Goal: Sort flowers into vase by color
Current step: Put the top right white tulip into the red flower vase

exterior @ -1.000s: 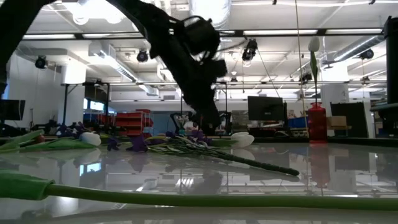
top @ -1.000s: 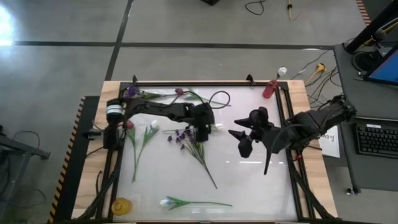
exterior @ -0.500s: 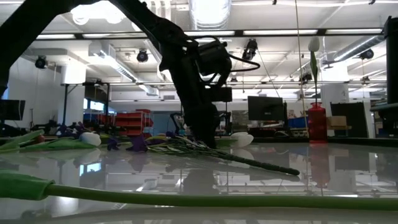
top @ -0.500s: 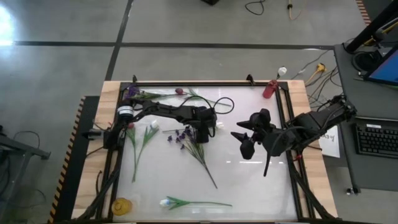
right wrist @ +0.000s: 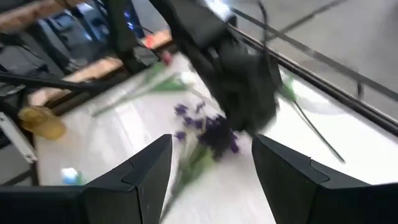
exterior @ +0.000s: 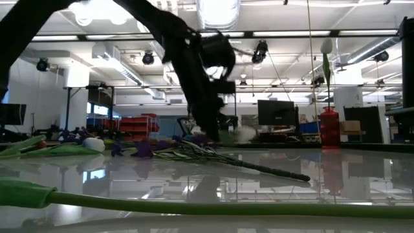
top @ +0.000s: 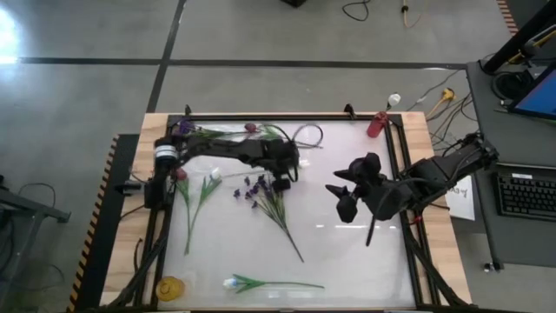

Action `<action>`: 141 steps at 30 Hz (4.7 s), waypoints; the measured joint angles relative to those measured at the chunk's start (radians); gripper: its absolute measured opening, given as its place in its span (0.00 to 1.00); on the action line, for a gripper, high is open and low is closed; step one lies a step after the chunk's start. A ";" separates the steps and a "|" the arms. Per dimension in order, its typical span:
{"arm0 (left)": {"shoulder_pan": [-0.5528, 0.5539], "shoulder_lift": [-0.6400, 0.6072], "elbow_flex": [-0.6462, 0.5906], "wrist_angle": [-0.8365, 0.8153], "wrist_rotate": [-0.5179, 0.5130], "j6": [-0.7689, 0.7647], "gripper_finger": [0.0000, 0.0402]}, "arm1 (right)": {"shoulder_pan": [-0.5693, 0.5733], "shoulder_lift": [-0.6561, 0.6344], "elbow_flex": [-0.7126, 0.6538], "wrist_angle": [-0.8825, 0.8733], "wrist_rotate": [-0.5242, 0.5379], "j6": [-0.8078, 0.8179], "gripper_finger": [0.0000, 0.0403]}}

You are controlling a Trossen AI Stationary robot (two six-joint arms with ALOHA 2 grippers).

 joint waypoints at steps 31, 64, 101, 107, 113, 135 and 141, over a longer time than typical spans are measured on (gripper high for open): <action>0.053 -0.431 -0.002 0.690 0.595 -0.514 0.00 | -0.236 -0.005 -0.667 1.500 -0.026 -0.396 0.53; 0.002 -0.437 -0.002 0.845 0.612 -0.540 0.00 | -0.291 -0.031 -0.283 1.060 -0.127 -0.555 0.16; -0.002 -0.696 -0.035 0.130 0.470 -0.217 0.40 | -0.368 -0.077 -0.284 0.798 0.321 -0.592 0.03; -0.039 -0.775 -0.163 0.184 0.412 -0.240 0.40 | -0.416 -0.169 -0.286 0.559 0.341 -0.402 0.03; -0.048 -0.845 -0.290 0.324 0.395 -0.308 0.40 | -0.419 -0.273 -0.290 0.490 0.407 -0.444 0.03; -0.048 -0.791 -0.310 0.477 0.398 -0.381 0.40 | -0.851 -0.317 -0.280 0.857 0.384 -0.768 0.03; -0.049 -0.788 -0.300 0.474 0.429 -0.403 0.40 | -1.018 -0.311 -0.275 0.864 0.348 -0.824 0.03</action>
